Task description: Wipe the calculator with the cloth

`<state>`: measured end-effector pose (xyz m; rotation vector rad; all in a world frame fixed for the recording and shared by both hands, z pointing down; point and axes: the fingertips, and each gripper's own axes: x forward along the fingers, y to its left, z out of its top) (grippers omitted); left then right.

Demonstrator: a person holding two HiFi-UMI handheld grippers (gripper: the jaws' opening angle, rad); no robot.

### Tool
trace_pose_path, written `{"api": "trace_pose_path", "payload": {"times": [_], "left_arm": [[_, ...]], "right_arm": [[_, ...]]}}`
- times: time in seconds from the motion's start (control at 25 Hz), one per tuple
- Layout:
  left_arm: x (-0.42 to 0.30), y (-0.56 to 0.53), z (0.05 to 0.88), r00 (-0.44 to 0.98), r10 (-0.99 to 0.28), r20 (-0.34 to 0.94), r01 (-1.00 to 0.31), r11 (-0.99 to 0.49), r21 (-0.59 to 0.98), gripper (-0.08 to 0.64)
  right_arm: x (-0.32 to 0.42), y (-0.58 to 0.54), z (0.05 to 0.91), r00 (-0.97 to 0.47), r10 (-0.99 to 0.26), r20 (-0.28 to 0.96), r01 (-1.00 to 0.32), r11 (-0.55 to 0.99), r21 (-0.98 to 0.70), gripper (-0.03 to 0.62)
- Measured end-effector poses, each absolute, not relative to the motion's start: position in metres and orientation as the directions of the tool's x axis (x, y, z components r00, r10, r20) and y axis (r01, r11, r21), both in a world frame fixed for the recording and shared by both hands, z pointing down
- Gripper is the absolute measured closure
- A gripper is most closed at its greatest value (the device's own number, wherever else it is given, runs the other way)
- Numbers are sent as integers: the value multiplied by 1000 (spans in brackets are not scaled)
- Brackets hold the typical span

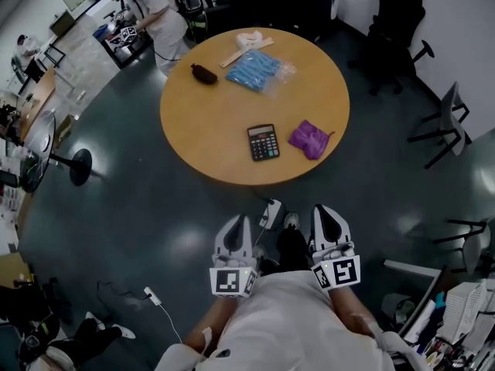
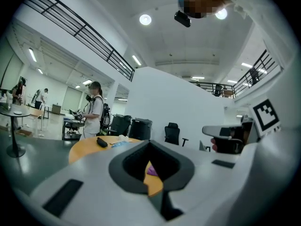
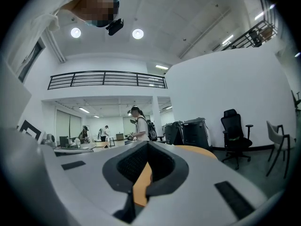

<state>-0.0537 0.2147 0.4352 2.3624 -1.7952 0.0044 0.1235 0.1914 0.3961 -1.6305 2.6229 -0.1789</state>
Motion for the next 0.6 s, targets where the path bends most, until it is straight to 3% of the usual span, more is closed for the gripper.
{"api": "trace_pose_path", "payload": {"times": [0.6], "left_arm": [[-31, 77, 442, 170, -971, 167, -982, -154, 106, 554]], "right_arm": [[142, 27, 403, -612, -790, 37, -785, 601, -153, 577]]}}
